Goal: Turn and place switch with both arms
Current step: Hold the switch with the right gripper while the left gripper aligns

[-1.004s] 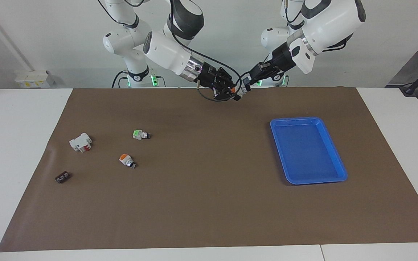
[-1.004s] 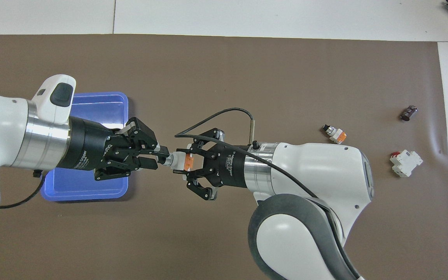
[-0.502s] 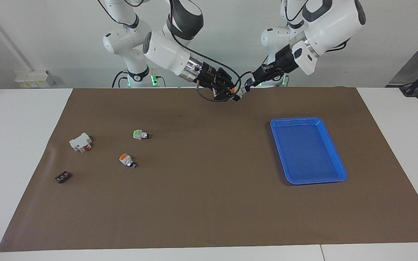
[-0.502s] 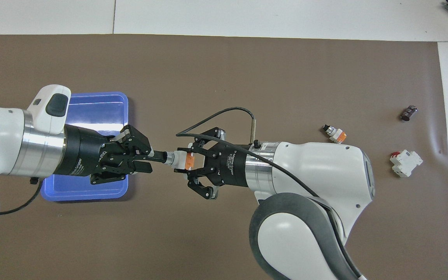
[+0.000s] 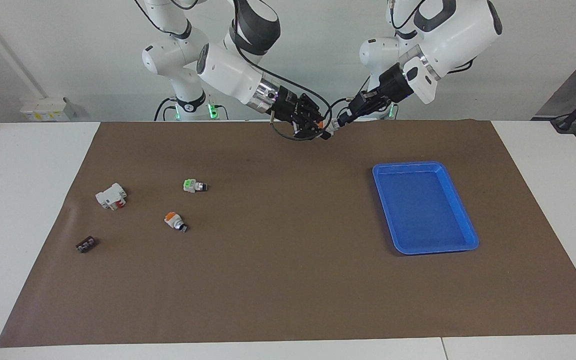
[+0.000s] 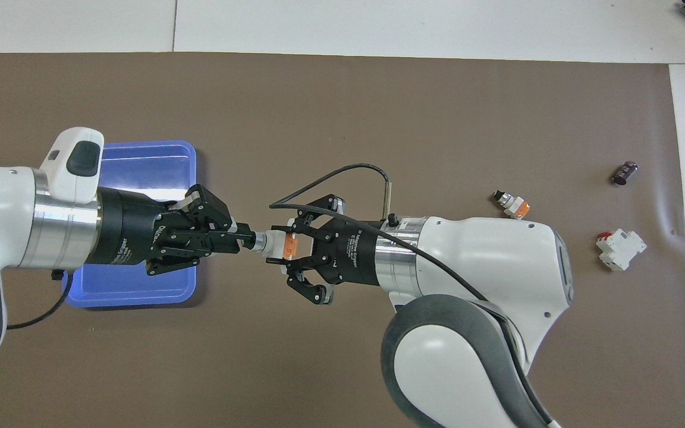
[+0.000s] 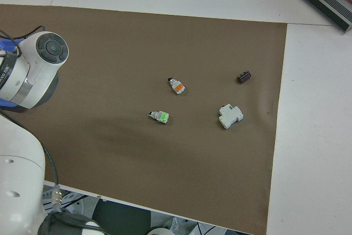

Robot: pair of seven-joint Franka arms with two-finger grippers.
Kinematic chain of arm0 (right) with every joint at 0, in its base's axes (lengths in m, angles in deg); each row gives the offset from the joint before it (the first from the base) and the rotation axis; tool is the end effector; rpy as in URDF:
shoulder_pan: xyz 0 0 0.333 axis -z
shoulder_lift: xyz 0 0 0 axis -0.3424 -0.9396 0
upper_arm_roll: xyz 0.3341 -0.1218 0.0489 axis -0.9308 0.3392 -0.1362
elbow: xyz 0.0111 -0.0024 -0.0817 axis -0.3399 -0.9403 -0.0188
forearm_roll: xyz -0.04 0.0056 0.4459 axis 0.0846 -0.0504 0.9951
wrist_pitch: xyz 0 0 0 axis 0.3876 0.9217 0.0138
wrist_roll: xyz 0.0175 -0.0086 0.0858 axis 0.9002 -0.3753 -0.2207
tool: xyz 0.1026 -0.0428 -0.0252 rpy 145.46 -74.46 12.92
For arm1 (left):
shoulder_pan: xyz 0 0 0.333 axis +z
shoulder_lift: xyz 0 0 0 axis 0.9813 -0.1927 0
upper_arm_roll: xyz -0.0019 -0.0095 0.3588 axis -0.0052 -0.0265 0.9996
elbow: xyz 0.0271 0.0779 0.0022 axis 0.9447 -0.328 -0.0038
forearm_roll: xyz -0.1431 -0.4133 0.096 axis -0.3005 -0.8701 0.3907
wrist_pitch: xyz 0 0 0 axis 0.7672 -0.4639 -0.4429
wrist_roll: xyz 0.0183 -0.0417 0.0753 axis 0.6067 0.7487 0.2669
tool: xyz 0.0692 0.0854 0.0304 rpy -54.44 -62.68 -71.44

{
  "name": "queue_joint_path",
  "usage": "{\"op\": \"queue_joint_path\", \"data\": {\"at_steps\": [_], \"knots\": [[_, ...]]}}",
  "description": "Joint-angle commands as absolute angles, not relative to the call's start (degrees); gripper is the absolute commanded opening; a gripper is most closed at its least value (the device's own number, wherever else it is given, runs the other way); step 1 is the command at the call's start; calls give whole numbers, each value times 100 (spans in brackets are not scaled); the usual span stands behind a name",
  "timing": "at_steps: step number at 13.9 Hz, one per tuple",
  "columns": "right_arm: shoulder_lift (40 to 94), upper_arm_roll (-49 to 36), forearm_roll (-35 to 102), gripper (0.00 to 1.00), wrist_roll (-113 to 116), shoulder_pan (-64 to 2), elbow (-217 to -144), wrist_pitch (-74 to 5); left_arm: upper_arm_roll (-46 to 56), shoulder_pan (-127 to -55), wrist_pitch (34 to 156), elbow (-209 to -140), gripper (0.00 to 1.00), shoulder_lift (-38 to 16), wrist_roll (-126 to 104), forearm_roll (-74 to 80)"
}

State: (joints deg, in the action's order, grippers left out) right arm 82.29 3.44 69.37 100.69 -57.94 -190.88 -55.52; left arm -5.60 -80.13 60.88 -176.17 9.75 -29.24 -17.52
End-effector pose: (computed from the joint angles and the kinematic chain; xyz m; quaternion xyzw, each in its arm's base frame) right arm 0.5206 0.3835 0.5251 -0.5740 0.6668 0.3153 0.3556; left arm 0.5234 -0.2171 0.6247 0.9021 0.2332 -0.1149 0.3445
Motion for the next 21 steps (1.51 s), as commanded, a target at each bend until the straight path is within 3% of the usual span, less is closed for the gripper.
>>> {"op": "queue_joint_path", "data": {"at_steps": [1, 11, 13, 14, 21], "knots": [[8182, 319, 7071, 0, 10135, -5755, -19017, -5567, -558, -8056, 6310, -17841, 29, 1120, -2813, -1894], [8182, 319, 7071, 0, 10144, -5755, -19017, -5567, -585, -8056, 6311, -17955, 20, 1137, -2743, -1894], [8182, 319, 7071, 0, 10144, -5755, -19017, -5558, -585, -8056, 6311, -17946, 2, 1129, -2752, -1894], [8182, 319, 7071, 0, 10153, -5755, -19017, -5567, -585, -8056, 6319, -17938, 0, 1128, -2752, -1894], [8182, 319, 7071, 0, 10179, -5755, -19017, -5567, -593, -8047, 6223, -17911, 0, 1128, -3223, -1894]]}}
